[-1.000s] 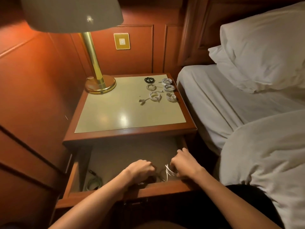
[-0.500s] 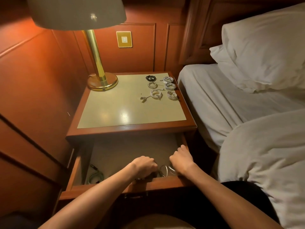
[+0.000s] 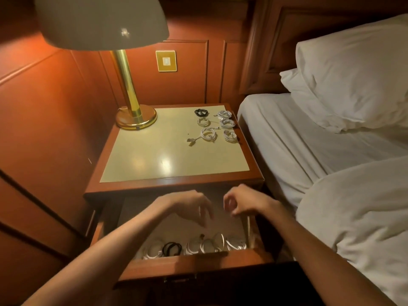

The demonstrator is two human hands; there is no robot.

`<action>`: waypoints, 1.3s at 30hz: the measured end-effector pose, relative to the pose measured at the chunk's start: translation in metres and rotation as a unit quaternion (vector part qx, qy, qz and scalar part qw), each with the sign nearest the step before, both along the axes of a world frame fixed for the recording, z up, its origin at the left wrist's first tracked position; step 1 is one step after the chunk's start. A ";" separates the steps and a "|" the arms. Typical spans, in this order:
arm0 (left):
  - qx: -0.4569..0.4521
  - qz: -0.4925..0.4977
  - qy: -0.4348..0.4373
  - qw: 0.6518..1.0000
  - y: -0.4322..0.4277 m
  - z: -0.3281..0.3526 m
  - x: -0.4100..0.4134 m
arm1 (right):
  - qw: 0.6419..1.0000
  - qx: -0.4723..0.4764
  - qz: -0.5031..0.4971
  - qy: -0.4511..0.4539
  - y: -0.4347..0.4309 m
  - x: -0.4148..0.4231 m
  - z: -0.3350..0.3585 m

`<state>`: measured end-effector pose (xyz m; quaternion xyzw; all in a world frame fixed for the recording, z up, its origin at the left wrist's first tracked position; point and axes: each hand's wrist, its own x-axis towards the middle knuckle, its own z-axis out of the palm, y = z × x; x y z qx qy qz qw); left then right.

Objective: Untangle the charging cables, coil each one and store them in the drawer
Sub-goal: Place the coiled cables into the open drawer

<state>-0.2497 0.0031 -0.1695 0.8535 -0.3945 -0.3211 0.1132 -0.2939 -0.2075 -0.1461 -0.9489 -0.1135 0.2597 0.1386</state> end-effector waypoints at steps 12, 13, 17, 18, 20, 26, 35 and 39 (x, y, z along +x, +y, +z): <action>-0.133 0.297 -0.367 0.871 -0.040 0.033 0.163 | 0.932 0.030 -0.276 -0.235 -0.040 0.186 0.006; -0.122 0.270 -0.385 0.874 -0.046 0.029 0.168 | 0.933 0.023 -0.277 -0.230 -0.041 0.192 0.002; -0.086 0.229 -0.397 0.885 -0.057 0.017 0.181 | 0.932 0.010 -0.278 -0.234 -0.039 0.206 -0.006; -0.083 0.230 -0.394 0.886 -0.058 0.014 0.183 | 0.931 0.014 -0.280 -0.235 -0.038 0.209 -0.007; -0.086 0.234 -0.396 0.884 -0.060 0.010 0.186 | 0.927 0.020 -0.285 -0.243 -0.037 0.212 -0.009; -0.117 0.226 -0.393 0.883 -0.053 0.018 0.166 | 0.909 0.056 -0.308 -0.276 -0.034 0.192 -0.009; -0.224 0.172 -0.353 0.892 0.016 0.024 0.038 | 0.922 0.150 -0.257 -0.248 -0.013 0.023 0.009; -0.227 0.114 -0.311 0.916 0.034 0.010 -0.026 | 0.956 0.071 -0.211 -0.192 0.004 -0.038 -0.015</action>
